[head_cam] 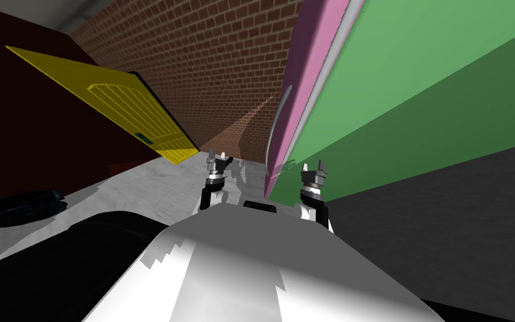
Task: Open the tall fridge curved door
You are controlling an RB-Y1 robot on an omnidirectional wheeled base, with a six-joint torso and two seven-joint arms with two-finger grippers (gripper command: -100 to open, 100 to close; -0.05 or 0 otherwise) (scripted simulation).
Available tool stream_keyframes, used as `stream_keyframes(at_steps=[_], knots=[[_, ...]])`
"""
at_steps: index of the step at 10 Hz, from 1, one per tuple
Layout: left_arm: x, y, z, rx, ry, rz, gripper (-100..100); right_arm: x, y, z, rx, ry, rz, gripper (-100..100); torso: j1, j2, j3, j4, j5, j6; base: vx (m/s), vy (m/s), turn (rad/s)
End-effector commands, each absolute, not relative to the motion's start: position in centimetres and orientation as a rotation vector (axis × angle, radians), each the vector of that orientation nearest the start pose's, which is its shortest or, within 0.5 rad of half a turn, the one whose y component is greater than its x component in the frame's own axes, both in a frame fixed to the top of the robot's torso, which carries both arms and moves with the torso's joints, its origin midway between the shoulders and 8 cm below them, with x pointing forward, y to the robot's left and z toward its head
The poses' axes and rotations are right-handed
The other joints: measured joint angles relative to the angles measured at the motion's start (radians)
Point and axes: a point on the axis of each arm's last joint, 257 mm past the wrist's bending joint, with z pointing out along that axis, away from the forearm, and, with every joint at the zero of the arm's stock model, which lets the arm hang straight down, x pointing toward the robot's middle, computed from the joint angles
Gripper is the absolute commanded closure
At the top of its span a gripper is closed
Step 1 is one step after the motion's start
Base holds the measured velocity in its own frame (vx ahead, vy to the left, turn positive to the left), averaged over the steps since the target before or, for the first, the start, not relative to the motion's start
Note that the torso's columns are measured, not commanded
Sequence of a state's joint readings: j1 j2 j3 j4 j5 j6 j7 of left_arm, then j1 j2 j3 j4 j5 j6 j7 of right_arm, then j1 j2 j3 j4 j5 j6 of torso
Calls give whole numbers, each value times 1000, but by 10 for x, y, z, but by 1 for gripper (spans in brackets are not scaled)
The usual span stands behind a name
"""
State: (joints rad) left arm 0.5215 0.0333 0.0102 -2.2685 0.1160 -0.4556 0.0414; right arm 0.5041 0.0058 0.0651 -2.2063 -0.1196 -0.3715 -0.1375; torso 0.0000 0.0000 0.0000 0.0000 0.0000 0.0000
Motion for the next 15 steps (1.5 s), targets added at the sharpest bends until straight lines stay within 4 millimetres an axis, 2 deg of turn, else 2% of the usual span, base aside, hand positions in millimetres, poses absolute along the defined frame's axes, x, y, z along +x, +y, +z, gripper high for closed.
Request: stream_keyframes(at_steps=[1,9,10,12,14,15], knots=[[349,297,4,-784,605,-1378,0,377,-274,-38,976,629,1512,0,0,40,-82,41,0,0,0,0,0],[349,297,4,-784,605,-1378,0,377,-274,-38,976,628,1513,0,0,618,-1234,617,0,0,0,0,0],[349,297,4,-784,605,-1378,0,379,-269,-43,952,686,1493,-100,0,691,-1382,691,0,0,11,7,29],[349,297,4,-785,605,-1378,0,383,-261,-53,914,788,1446,-100,1,734,-1471,734,0,0,14,22,59],[349,297,4,-785,605,-1378,0,387,-255,-69,887,895,1383,-100,1,737,-1476,737,0,0,29,38,81],[349,297,4,-785,605,-1378,0,387,-254,-70,873,907,1370,-100,0,737,-1476,738,0,0,27,25,27]])
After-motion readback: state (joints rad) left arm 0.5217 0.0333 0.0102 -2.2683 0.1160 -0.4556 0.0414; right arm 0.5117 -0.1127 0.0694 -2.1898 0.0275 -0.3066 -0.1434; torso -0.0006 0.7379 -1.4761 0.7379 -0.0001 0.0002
